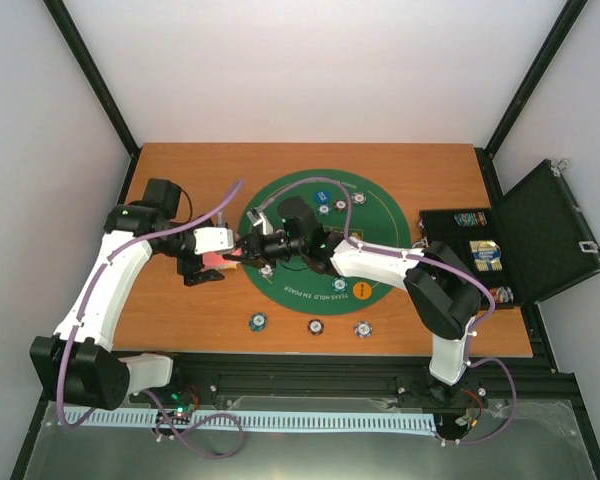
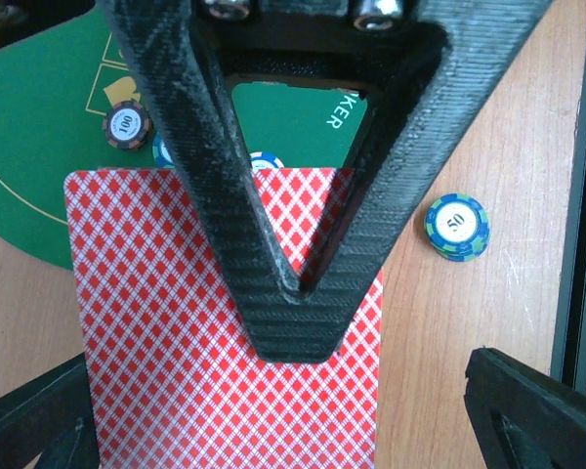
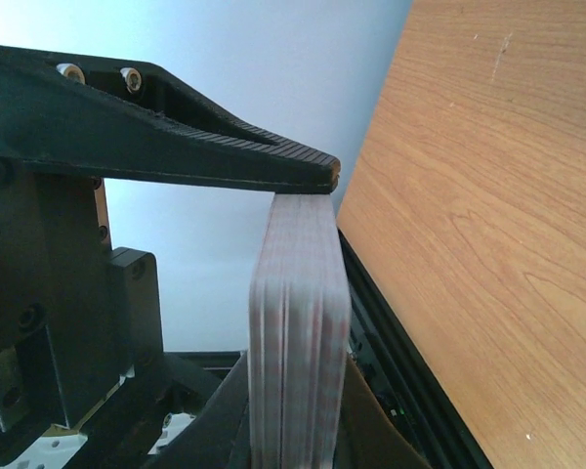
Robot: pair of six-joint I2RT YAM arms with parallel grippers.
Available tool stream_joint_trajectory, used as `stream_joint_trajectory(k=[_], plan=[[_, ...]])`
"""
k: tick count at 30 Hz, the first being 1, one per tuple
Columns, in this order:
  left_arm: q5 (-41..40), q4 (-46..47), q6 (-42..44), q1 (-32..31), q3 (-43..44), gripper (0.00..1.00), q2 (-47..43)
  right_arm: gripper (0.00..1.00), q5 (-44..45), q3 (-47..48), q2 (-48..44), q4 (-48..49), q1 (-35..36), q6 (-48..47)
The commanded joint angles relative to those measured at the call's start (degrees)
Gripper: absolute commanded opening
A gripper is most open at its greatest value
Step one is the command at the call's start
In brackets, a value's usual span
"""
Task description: Distribute texas hold em gaming equipment
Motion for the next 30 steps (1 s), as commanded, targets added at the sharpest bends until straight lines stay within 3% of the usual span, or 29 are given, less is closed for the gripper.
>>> stream_joint_trajectory(k=[1,7,16,24,30], plan=[[3.3,0.4,1.9,-0.4,-1.0,0.97,-2.2,0.03,-0.4,-0.4,-0.8,3.8,0.4,0.8],[1.2,4.7,-1.4,-0.4,-3.1,0.86,-1.1,0.03,-0.8,-0.6,-0.4,5.7,0.9,2.2],[1.2,8.6,-5.7,-0.4,-2.1,0.77,0.5,0.03,-0.2,-1.0,-0.3,4.7,1.1,1.8],[2.4,6.7,-3.6,-0.4,-2.4,0.62,-2.3,0.03,1.0,-0.9,0.4,2.1,1.1,0.8],[2.2,6.3,-3.1,-0.4,-3.2,0.58,-3.7,0.03,3.4,0.2,1.4,-4.3,1.1,-2.1]])
